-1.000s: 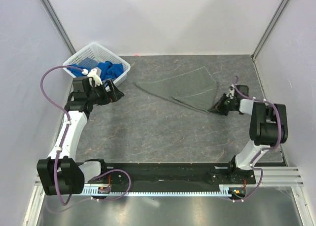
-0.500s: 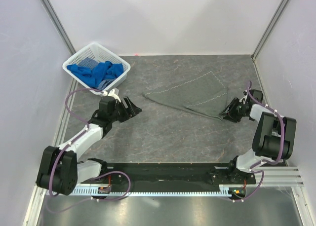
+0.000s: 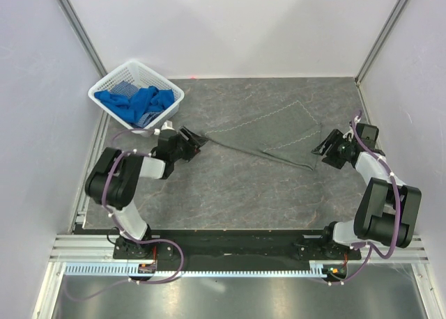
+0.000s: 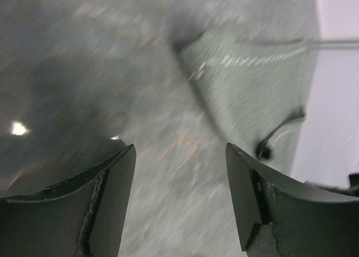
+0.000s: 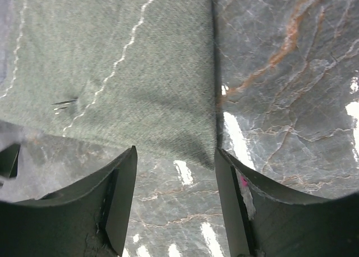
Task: Fold the napkin, place the utensils inside, and roll it up
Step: Fold the napkin
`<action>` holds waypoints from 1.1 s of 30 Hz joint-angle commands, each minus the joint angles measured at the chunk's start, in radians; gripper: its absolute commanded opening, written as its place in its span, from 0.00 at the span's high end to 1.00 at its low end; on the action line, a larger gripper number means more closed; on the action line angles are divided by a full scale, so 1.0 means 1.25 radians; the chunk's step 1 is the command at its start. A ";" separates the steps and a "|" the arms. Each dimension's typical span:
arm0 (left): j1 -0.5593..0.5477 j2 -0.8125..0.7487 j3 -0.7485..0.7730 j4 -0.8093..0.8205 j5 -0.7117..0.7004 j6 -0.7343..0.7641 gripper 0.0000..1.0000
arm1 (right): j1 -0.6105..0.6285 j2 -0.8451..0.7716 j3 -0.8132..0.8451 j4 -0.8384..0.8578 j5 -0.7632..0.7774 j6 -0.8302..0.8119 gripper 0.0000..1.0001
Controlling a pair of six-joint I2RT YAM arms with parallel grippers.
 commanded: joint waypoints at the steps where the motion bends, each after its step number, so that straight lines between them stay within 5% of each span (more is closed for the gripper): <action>1: -0.026 0.094 0.072 0.112 -0.072 -0.114 0.30 | 0.000 -0.040 0.010 0.020 -0.029 0.000 0.35; 15: -0.046 0.175 0.159 -0.008 -0.215 -0.104 0.40 | 0.000 -0.029 0.018 0.029 -0.063 0.000 0.34; 23: -0.048 0.219 0.197 -0.013 -0.193 -0.080 0.48 | 0.000 -0.022 0.010 0.041 -0.080 0.000 0.34; 33: -0.048 0.230 0.205 -0.019 -0.196 -0.069 0.72 | 0.003 -0.018 0.004 0.048 -0.089 -0.001 0.34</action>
